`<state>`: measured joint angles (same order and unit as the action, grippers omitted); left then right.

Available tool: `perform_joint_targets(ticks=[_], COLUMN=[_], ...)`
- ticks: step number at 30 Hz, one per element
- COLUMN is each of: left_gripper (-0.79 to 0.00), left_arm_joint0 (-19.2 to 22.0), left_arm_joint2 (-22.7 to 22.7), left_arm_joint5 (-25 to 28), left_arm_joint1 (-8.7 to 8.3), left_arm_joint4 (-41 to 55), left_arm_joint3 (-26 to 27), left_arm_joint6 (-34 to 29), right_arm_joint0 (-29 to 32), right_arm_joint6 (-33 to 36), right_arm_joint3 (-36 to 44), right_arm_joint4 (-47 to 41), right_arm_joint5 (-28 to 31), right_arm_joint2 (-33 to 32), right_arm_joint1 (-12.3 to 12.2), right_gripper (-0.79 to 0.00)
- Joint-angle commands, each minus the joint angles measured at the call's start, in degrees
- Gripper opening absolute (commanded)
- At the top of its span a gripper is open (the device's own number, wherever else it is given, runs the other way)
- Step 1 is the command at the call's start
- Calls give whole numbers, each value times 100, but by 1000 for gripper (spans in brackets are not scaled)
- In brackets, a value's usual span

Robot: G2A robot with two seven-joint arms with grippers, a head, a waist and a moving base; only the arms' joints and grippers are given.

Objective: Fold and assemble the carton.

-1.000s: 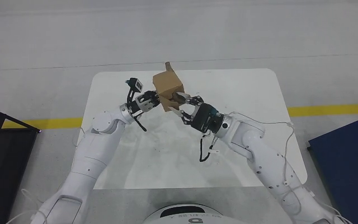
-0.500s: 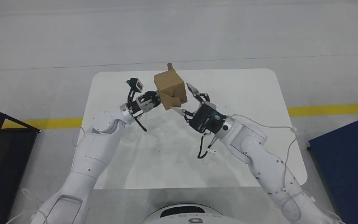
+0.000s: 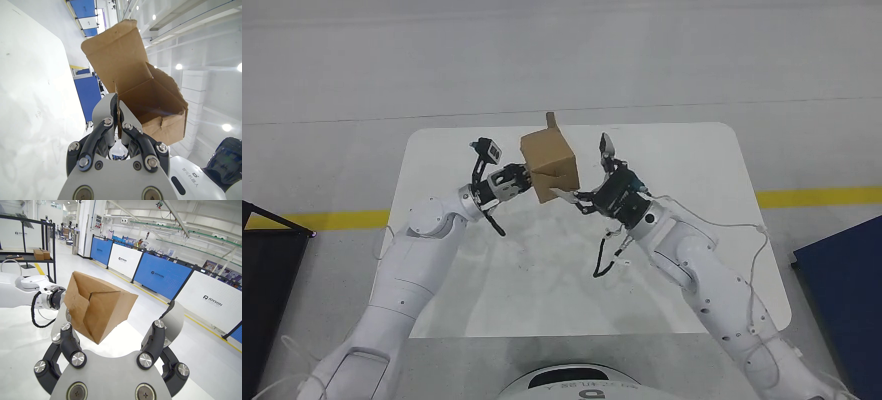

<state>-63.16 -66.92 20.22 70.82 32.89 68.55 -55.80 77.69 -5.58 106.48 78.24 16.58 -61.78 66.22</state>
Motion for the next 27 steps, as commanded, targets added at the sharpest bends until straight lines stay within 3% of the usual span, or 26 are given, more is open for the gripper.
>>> perform_joint_targets(ticks=[1,27], left_gripper=[-785,-785], left_arm_joint0=[6,55], left_arm_joint2=[18,88], left_arm_joint5=[54,451], left_arm_joint1=[2,-15], left_arm_joint4=[-1,-638], left_arm_joint3=[-12,-21], left_arm_joint6=[-80,5], right_arm_joint0=[-23,-59], right_arm_joint6=[22,675], right_arm_joint3=[-23,-36], right_arm_joint4=[-102,-228], right_arm_joint5=[32,85], right_arm_joint2=[-7,-11], right_arm_joint1=[9,78], right_gripper=[-37,0])
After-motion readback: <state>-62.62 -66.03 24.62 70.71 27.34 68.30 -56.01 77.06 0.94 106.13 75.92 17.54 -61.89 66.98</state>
